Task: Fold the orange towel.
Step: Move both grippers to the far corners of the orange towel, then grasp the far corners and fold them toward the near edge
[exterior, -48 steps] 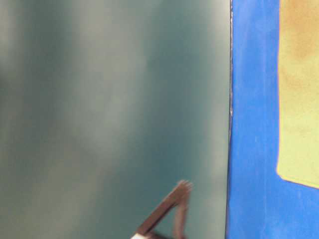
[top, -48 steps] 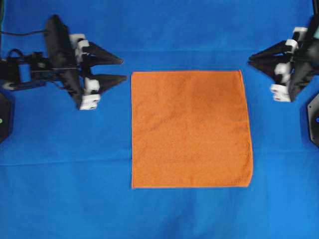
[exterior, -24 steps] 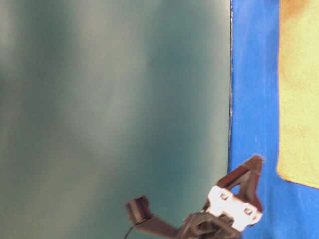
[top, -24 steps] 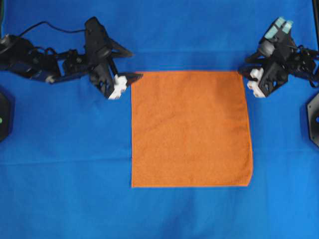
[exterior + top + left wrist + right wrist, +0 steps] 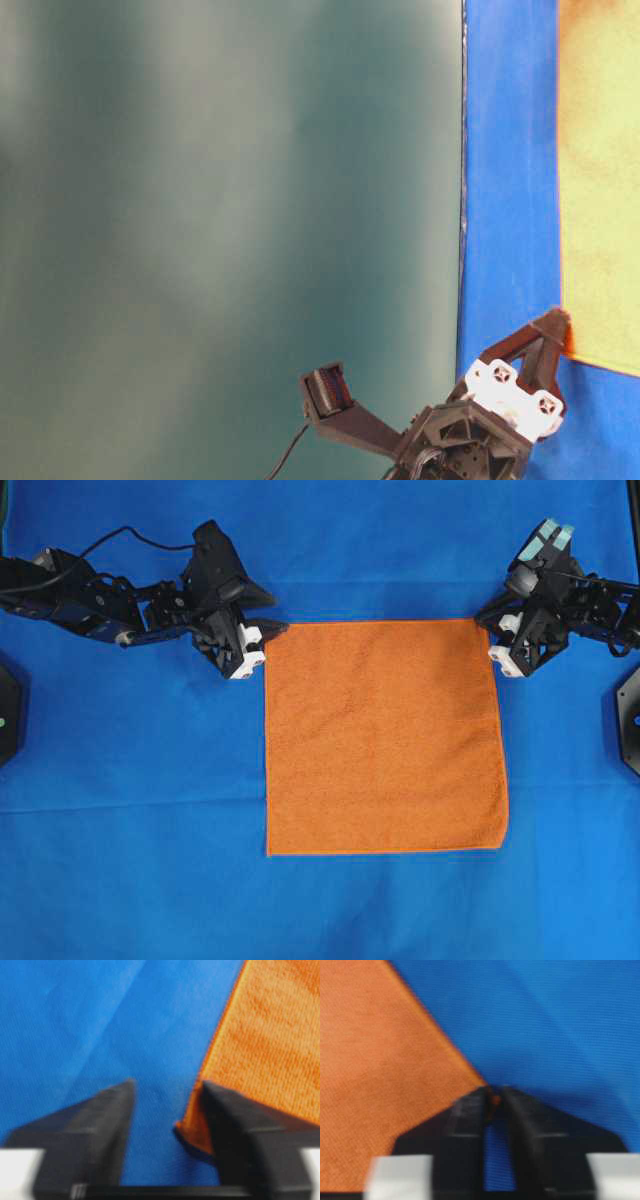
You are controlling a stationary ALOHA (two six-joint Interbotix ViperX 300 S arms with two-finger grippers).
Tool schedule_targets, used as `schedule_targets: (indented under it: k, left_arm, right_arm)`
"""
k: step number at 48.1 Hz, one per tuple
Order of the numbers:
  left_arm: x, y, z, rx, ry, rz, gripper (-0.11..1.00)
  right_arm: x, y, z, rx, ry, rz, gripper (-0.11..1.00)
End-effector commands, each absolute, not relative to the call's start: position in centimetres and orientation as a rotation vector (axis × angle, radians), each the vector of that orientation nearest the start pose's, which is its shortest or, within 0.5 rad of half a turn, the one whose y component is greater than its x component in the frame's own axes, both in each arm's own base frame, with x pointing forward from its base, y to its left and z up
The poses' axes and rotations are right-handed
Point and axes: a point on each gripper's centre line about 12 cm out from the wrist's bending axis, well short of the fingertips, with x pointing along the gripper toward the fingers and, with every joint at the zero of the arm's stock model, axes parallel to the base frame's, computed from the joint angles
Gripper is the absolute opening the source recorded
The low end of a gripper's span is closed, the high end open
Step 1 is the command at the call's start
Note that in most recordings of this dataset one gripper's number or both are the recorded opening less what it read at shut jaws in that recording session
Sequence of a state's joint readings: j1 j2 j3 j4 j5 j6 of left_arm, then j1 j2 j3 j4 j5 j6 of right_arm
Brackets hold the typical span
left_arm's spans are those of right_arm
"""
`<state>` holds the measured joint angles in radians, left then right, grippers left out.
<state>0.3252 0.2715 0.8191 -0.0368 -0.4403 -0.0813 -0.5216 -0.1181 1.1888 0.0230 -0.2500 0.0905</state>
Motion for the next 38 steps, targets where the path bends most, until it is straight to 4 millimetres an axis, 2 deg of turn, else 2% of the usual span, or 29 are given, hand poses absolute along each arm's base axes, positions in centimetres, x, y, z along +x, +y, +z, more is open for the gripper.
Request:
schedule_targets:
  k: [1, 3, 8, 18, 31, 38]
  left_arm:
    - [35.4, 11.0, 6.5, -0.191, 0.647, 0.331, 0.29]
    - [35.3, 10.8, 6.4, -0.188, 0.654, 0.325, 0.19]
    - [35.3, 10.7, 6.4, -0.182, 0.656, 0.321, 0.00]
    - [35.5, 11.0, 7.0, -0.178, 0.639, 0.325, 0.00]
    - [35.8, 11.5, 11.0, -0.108, 0.572, 0.316, 0.00]
    - [35.7, 11.5, 11.5, -0.098, 0.573, 0.313, 0.00]
  right_arm:
    - [21.8, -12.4, 8.5, 0.306, 0.767, -0.532, 0.09]
    - [21.9, -12.3, 8.6, 0.305, 0.764, -0.530, 0.01]
    - [22.1, -12.2, 8.6, 0.312, 0.760, -0.529, 0.01]
    - [22.0, -12.2, 9.0, 0.323, 0.741, -0.538, 0.01]
    - [21.6, -11.9, 12.0, 0.316, 0.674, -0.539, 0.01]
    - [21.0, -11.6, 13.2, 0.316, 0.657, -0.538, 0.01]
